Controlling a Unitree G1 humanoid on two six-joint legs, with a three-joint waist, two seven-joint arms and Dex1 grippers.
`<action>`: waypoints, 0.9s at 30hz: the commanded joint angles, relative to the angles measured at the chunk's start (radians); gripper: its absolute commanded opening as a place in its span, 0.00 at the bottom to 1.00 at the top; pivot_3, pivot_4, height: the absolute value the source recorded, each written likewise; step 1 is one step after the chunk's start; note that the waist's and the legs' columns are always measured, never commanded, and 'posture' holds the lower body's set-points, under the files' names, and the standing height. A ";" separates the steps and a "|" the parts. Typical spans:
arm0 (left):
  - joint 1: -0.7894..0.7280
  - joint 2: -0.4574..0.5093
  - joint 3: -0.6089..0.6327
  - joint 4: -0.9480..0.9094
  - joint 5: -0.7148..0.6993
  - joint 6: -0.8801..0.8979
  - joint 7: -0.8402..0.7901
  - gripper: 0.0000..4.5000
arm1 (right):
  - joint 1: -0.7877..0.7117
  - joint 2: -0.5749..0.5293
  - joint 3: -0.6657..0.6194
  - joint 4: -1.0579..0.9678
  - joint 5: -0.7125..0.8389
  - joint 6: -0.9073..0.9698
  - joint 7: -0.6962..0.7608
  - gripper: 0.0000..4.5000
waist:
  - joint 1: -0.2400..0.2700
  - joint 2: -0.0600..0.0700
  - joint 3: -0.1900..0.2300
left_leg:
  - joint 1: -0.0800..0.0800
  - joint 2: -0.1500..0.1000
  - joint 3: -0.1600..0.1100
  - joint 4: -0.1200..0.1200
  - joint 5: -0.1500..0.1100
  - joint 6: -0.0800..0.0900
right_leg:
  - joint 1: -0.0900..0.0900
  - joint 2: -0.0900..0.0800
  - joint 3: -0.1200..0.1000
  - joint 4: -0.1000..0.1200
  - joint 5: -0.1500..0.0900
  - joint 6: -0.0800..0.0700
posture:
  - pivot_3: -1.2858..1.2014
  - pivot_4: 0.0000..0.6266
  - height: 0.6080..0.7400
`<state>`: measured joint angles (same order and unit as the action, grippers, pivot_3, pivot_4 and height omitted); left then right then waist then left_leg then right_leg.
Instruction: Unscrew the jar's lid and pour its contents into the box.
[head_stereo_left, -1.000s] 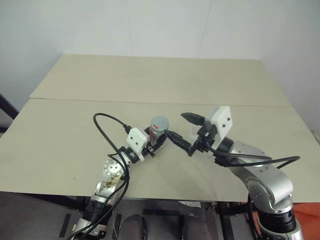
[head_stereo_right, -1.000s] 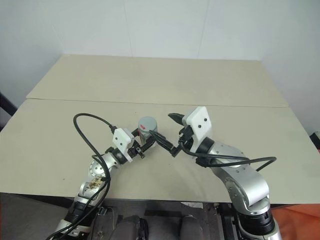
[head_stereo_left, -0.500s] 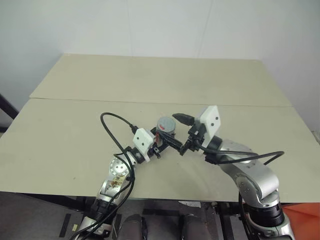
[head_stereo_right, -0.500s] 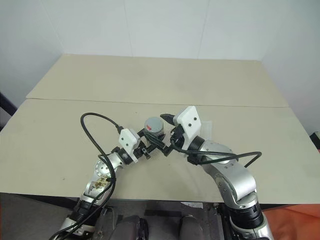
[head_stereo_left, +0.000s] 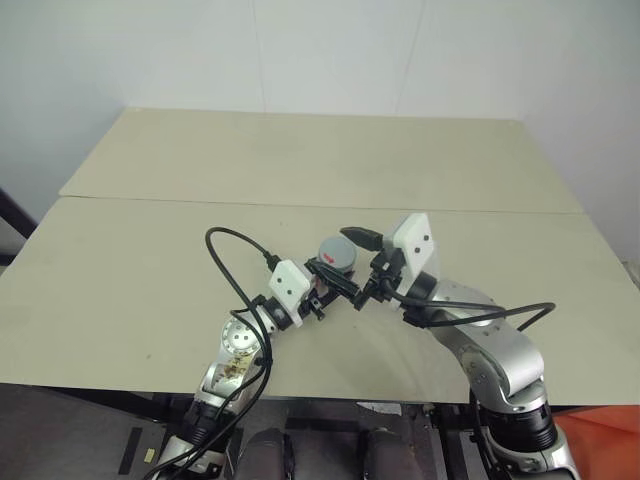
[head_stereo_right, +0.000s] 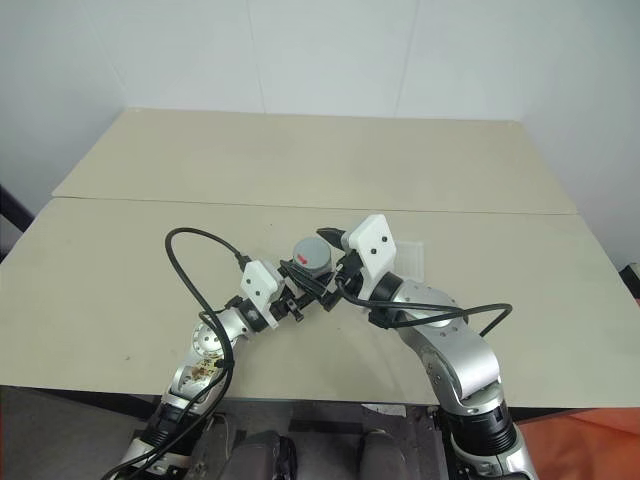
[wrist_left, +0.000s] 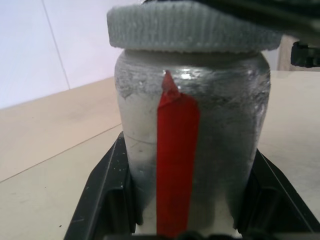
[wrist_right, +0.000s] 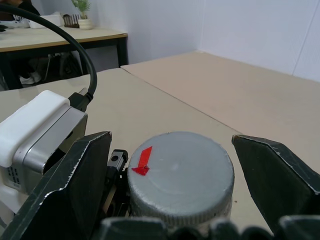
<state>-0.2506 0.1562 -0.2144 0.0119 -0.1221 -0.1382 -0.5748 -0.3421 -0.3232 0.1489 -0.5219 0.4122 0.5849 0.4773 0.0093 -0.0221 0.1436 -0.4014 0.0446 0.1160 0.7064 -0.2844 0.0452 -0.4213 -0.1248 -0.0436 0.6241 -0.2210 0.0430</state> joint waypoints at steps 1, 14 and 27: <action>-0.014 -0.009 0.000 -0.030 -0.017 -0.020 -0.009 0.44 | -0.011 0.006 0.004 -0.011 -0.017 -0.040 0.003 1.00 | 0.000 0.000 0.000 | 0.000 0.000 0.000 0.000 0.000 0.000 | 0.000 0.000 0.000 0.000 0.000 0.000 | 0.52 0.24 1.00; -0.013 -0.016 0.005 -0.037 -0.028 -0.007 -0.017 0.44 | -0.007 -0.002 0.012 0.014 -0.054 -0.076 0.017 0.62 | 0.000 0.000 0.000 | 0.000 0.000 0.000 0.000 0.000 0.000 | 0.000 0.000 0.000 0.000 0.000 0.000 | 0.52 0.24 1.00; 0.000 0.019 -0.003 -0.094 -0.075 0.023 -0.099 0.44 | -0.180 -0.150 -0.022 0.325 0.113 -0.218 0.577 0.62 | -0.002 0.000 0.000 | 0.001 0.000 0.000 0.000 0.000 0.001 | 0.000 0.000 0.000 0.000 0.000 0.000 | 0.52 0.24 1.00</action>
<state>-0.2426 0.1802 -0.2197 -0.0325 -0.1648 -0.1057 -0.6678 -0.4970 -0.4643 0.1218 -0.2212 0.4945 0.4057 0.9594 0.0070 -0.0221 0.1436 -0.4008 0.0448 0.1160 0.7062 -0.2847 0.0457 -0.4210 -0.1248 -0.0436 0.6239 -0.2210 0.0429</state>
